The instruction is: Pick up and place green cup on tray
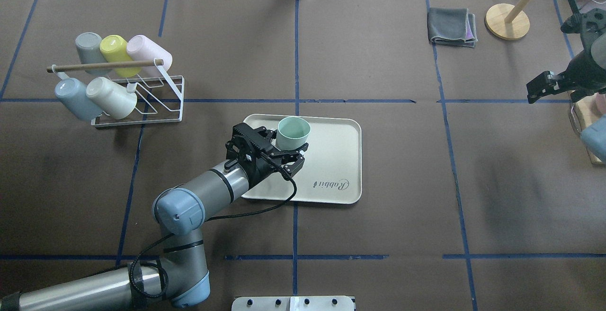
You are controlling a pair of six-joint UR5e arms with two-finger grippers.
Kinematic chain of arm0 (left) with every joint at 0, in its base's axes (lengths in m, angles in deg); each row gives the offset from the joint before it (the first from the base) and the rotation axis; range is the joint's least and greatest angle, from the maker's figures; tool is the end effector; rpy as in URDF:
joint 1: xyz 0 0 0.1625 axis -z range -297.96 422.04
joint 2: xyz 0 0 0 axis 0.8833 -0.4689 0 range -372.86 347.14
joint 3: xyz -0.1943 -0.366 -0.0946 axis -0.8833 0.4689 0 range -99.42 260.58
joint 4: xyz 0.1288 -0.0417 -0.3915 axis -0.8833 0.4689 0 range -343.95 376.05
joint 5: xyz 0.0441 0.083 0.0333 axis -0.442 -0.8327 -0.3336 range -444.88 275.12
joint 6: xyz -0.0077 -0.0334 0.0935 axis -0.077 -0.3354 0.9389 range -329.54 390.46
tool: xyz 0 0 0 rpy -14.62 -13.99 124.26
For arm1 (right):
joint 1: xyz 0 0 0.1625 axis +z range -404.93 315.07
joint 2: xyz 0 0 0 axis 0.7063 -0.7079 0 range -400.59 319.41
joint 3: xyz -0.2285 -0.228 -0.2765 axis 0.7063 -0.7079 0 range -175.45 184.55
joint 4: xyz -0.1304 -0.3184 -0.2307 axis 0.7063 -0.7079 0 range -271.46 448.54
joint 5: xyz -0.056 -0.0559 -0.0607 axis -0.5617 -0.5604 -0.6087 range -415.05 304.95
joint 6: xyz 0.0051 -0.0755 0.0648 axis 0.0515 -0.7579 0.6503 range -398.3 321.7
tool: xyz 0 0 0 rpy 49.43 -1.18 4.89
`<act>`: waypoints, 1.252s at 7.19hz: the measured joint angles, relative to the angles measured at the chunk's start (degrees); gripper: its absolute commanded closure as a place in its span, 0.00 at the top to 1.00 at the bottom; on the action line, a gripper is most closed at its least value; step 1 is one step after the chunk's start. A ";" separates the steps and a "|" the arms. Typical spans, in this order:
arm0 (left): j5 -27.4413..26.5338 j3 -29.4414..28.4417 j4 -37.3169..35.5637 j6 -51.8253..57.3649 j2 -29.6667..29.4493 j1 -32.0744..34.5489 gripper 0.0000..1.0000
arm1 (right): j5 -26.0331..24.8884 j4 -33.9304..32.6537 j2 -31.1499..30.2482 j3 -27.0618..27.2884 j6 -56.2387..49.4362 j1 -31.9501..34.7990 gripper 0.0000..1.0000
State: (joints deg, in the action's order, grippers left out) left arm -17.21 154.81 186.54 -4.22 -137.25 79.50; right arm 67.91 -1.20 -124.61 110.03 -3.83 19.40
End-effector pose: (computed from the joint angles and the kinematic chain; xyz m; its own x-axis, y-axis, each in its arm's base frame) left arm 0.6040 -0.3694 0.2750 0.4366 0.6600 -0.6113 0.4858 0.3990 0.7777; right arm -0.1595 -0.5145 0.4825 0.7793 0.0248 0.6261 -0.0470 0.9987 0.0190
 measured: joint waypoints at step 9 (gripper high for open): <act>0.19 -2.82 0.02 3.40 -2.05 -0.05 0.99 | 0.00 0.00 -0.18 0.07 0.18 0.00 1.00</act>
State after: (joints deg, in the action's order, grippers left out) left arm -17.02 151.99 186.56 -0.82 -139.30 79.44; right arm 67.91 -1.20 -124.79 110.10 -3.66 19.40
